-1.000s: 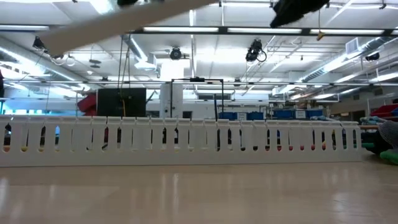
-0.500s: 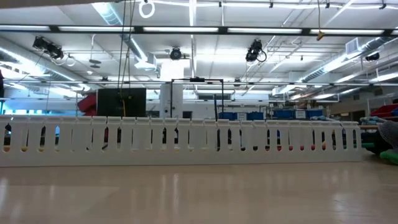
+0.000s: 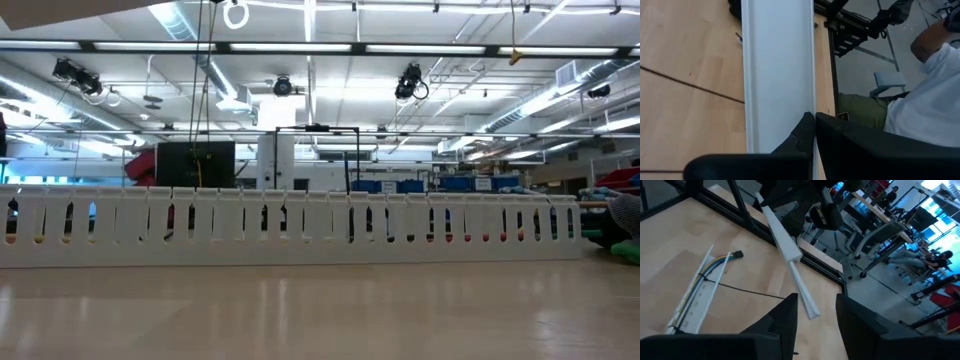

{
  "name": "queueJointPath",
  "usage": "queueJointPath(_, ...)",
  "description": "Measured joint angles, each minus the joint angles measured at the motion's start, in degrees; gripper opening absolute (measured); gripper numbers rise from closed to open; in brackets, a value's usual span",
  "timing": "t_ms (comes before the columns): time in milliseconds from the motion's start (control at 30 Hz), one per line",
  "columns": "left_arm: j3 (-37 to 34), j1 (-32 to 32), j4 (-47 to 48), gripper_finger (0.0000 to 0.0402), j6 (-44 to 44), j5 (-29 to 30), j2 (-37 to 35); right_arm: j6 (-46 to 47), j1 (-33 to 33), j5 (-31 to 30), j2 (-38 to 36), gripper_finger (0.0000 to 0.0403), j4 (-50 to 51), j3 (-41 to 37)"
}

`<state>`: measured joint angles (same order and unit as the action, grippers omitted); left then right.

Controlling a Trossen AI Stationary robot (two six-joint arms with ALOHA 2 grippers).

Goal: Ziptie cables
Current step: Close the white cable duct

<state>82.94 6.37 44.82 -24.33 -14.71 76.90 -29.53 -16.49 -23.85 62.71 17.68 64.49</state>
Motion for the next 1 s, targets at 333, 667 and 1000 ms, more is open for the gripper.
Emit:
queueJointPath(333,0.1,0.0,-3.2,0.0,1.8,0.0,0.5,2.3,0.1,2.7,3.7,0.0128,-1.9,0.0)
queueJointPath(667,0.1,0.0,-3.2,0.0,2.7,-0.2,3.1,1.9,0.1,2.5,8.1,0.0127,-6.2,-0.1)
queueJointPath(1000,0.1,0.0,-4.3,0.0,4.8,0.5,3.5,2.3,-2.2,2.6,7.9,0.0118,-9.0,-0.1)
